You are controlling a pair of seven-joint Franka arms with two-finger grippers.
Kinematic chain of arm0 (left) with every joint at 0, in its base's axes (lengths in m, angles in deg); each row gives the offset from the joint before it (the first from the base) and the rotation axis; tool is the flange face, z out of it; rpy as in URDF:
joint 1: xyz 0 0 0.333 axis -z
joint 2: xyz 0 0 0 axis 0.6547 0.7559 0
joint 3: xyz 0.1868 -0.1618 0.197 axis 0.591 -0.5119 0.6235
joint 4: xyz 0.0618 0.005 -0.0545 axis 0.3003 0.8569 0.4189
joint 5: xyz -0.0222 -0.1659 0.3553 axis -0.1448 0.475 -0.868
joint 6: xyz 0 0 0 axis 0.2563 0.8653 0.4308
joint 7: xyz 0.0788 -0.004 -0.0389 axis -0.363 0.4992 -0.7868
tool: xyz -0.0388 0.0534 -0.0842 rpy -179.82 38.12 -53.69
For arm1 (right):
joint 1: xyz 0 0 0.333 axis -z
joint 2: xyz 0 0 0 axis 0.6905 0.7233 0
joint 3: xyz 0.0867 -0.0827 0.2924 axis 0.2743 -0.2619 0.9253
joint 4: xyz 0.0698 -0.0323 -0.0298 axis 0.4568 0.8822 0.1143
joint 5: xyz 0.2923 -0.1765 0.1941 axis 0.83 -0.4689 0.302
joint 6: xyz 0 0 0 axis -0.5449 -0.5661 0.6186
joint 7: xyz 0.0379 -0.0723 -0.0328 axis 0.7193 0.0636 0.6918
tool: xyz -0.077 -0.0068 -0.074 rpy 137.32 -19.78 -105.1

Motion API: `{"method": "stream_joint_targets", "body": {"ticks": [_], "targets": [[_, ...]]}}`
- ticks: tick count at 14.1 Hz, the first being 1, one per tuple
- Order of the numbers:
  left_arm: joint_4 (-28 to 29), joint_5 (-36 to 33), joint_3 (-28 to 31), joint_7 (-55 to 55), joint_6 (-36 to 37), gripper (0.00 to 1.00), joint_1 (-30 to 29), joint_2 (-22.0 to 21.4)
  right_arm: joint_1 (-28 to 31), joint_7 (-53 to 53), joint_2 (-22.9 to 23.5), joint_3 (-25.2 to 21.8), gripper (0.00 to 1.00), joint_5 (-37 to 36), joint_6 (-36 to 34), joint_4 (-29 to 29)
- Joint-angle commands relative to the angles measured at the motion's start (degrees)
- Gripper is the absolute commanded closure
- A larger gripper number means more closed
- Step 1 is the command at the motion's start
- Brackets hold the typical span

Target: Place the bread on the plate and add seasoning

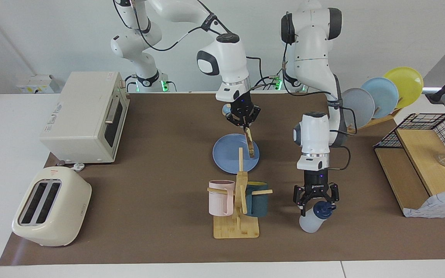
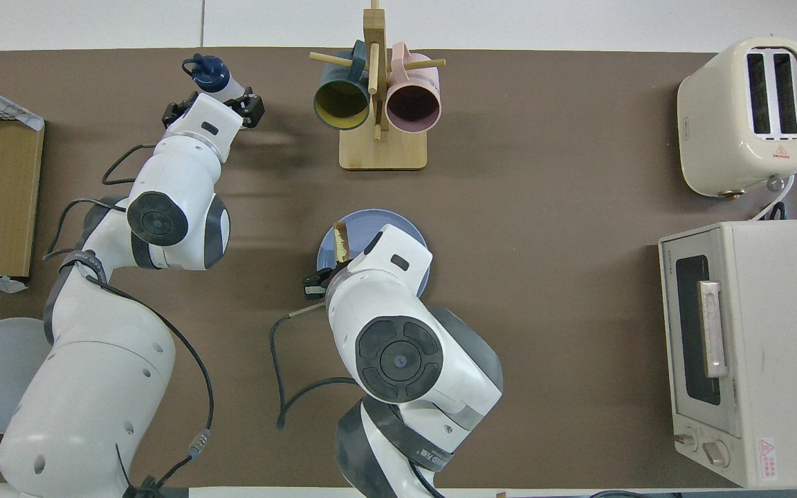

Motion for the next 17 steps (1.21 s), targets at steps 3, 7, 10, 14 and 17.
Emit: {"method": "stream_joint_targets", "body": {"ticks": [3, 7, 10, 14, 17], "targets": [[-4.8, 0.0, -1.2, -0.6, 2.8, 0.0, -2.1, 2.3, -0.1, -1.5, 0.0, -0.2, 1.0, 0.8, 1.8, 0.7], [-6.7, 0.1, -1.5, -0.7, 3.0, 0.0, -2.3, 4.1, 0.3, -1.5, 0.0, -0.2, 1.0, 0.7, 2.0, 1.3], [-6.8, 0.0, -1.9, -0.7, 3.1, 0.0, -3.1, 4.1, 0.5, -1.5, 0.0, -0.3, 1.0, 0.3, 2.8, 1.5], [-6.6, 0.0, -2.0, -0.5, 2.8, 0.04, -3.1, 4.1, 0.9, -1.5, 0.1, -0.4, 1.0, 0.0, 3.1, 1.5], [-6.1, 0.2, -2.0, -0.5, 2.5, 0.49, -2.6, 4.1, 1.4, -1.3, 0.2, -0.4, 1.0, 0.0, 4.6, 1.5]]}}
